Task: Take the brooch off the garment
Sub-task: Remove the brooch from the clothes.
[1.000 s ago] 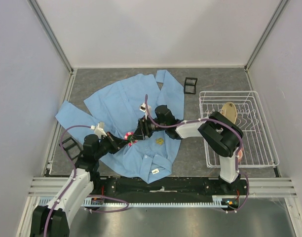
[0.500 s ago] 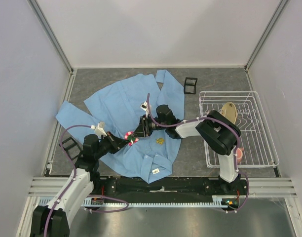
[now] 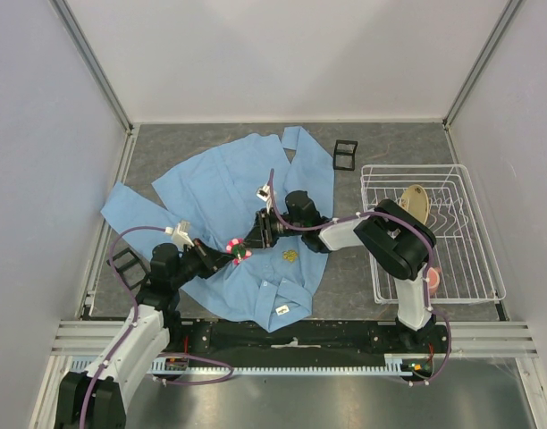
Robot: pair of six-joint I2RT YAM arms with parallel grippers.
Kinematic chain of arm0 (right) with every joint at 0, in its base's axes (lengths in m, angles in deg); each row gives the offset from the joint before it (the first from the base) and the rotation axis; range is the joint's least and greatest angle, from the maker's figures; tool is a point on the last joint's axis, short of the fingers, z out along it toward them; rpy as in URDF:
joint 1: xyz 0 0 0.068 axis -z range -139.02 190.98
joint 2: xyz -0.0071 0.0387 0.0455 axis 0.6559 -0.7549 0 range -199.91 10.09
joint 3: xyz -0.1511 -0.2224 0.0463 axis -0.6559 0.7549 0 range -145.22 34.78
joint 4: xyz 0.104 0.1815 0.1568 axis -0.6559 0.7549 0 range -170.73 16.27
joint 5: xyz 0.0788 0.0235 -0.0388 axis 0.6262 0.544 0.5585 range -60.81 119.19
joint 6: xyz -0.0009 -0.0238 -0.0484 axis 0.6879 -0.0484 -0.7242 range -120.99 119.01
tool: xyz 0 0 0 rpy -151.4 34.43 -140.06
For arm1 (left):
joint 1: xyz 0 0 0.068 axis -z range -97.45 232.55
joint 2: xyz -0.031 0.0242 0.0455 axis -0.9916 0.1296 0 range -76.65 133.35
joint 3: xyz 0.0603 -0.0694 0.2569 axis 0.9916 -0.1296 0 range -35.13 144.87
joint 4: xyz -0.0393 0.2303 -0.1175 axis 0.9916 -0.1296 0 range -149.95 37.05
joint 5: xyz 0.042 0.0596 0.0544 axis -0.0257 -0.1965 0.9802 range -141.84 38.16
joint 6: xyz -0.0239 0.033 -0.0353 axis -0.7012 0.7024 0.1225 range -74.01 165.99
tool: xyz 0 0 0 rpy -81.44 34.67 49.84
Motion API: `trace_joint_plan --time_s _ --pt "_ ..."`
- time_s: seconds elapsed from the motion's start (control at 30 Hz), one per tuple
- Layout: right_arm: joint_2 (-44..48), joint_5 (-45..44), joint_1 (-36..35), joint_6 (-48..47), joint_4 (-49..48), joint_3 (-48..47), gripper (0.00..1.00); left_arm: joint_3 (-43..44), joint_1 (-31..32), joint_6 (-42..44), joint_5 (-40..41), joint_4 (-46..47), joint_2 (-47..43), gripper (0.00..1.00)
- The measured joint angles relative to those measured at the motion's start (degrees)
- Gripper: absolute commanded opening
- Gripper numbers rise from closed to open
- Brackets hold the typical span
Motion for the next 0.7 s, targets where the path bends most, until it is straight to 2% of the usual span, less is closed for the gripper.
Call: trace_joint_plan --time_s 0.2,0.4,0.7 --pt "0.0 1.8 0.8 1.9 -3.0 2.8 0.46 -0.1 0.0 0.0 0.0 0.2 0.0 0.02" --pt "0.0 3.2 0.9 3.3 -4.9 3.6 0.47 -0.1 0.0 0.0 0.0 0.7 0.1 0.02" --pt "-1.8 3.7 1.0 6.1 -9.3 3.4 0.40 -0.1 0.0 -0.4 -0.2 1.5 0.4 0.02"
